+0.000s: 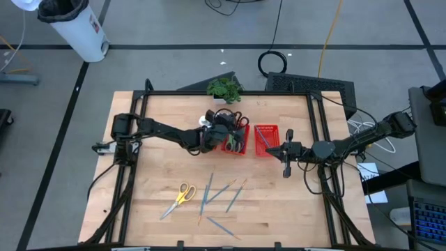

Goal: Pick & Place Paint Supplies
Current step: Put the black scissors into the middle red bin, then put the yellow scissors into the middle red bin

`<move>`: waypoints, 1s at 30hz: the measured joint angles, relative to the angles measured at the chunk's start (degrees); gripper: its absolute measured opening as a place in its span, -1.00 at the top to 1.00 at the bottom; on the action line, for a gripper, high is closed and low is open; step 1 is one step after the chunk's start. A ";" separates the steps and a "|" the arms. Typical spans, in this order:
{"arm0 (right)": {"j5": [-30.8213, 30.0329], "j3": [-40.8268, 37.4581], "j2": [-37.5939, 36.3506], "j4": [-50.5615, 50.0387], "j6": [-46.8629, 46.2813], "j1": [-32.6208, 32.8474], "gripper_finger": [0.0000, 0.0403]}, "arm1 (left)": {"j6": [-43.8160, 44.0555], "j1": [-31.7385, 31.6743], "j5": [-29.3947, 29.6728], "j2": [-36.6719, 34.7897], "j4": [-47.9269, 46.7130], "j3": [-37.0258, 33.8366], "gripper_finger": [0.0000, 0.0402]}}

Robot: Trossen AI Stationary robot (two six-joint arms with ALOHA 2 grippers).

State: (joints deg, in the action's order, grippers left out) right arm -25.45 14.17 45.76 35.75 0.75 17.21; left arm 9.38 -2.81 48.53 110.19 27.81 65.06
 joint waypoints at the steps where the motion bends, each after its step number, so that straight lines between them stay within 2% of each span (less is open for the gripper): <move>1: 0.00 0.00 0.00 0.02 0.02 0.00 1.00 | 0.83 0.00 0.02 0.00 -0.68 0.04 0.89; 14: 0.02 0.00 0.00 0.02 0.09 0.00 1.00 | 3.44 0.00 -0.22 0.09 -2.69 -0.02 0.54; 19: 0.02 0.00 0.00 0.01 0.09 0.00 1.00 | 0.81 0.43 -0.22 -0.82 -2.88 -0.02 0.37; 25: 0.04 0.00 0.00 0.00 0.09 0.00 1.00 | -9.26 5.68 -0.02 -9.60 -5.40 -0.02 0.05; 28: 0.02 0.00 0.01 0.00 0.08 0.00 1.00 | -13.68 10.49 -0.03 -16.40 -14.00 -0.02 -0.10; 30: 0.04 0.00 0.00 -0.15 0.00 0.00 1.00 | -13.05 13.93 -0.07 -21.03 -23.12 0.00 -0.17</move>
State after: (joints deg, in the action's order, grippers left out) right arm -25.41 14.17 45.76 35.60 0.75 17.21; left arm -3.67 11.12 48.46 89.17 4.69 65.06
